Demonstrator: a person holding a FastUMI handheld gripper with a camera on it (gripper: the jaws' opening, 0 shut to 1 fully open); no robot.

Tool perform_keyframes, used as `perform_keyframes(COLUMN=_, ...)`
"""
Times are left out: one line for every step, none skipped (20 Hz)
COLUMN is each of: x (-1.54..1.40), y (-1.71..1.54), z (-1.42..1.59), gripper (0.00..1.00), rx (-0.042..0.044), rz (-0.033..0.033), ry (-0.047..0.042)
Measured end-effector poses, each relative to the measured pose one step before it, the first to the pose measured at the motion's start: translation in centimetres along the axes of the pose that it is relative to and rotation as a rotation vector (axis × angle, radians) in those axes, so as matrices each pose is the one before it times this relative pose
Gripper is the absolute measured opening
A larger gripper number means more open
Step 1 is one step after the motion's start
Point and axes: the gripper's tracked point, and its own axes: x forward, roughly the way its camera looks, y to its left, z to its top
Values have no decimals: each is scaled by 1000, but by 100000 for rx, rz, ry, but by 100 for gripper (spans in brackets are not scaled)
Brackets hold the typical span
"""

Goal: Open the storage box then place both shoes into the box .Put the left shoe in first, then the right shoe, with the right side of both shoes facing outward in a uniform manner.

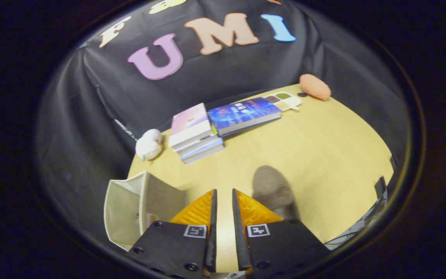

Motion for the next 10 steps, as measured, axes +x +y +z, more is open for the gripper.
perform_keyframes(x=208, y=-1504, z=-71, gripper=24, rx=546, rz=-2169, ry=507)
perform_keyframes(x=244, y=-1369, z=-142, gripper=24, rx=429, rz=-2053, ry=639)
perform_keyframes(x=202, y=-1141, z=-188, gripper=24, rx=150, rz=-1512, ry=770)
perform_keyframes(x=262, y=-1011, z=-329, gripper=24, rx=125, rz=-1569, ry=709)
perform_keyframes(x=209, y=-931, z=-415, gripper=24, rx=302, rz=-1327, ry=1121)
perform_keyframes(x=304, y=-662, z=-482, gripper=24, rx=634, rz=-827, ry=1062)
perform_keyframes(x=313, y=-608, z=-415, gripper=24, rx=376, rz=-1081, ry=1175)
perform_keyframes(x=430, y=-609, z=-547, gripper=24, rx=-227, rz=-994, ry=1563)
perform_keyframes(x=427, y=-658, z=-565, gripper=24, rx=-723, rz=-1550, ry=1685)
perform_keyframes(x=422, y=-520, z=-698, gripper=24, rx=-978, rz=-1368, ry=1954)
